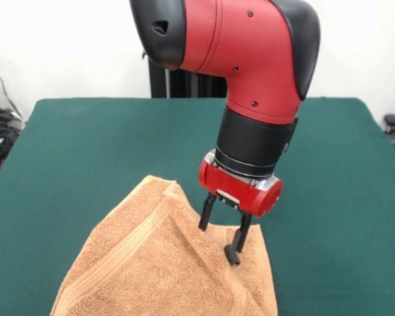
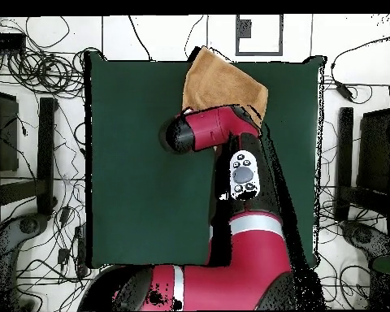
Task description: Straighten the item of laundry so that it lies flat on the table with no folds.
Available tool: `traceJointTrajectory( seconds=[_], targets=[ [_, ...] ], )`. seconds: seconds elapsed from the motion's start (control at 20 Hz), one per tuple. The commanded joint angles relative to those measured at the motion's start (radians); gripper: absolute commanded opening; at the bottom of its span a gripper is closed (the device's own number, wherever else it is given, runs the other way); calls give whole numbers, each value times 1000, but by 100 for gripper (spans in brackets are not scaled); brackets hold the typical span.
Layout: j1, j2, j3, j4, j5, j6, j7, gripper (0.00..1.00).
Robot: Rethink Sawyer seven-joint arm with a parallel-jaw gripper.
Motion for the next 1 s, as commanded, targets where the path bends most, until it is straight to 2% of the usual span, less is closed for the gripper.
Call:
traceJointTrajectory(
  seconds=[0.05,0.5,0.75,1.0],
  targets=[
    [14,54,86,-64,-25,87,-200,100],
    [3,108,136,-102,-4,47,-207,100],
    [-3,108,159,-80,7,66,-228,100],
    [51,89,115,-61,13,85,-126,100]
  ],
)
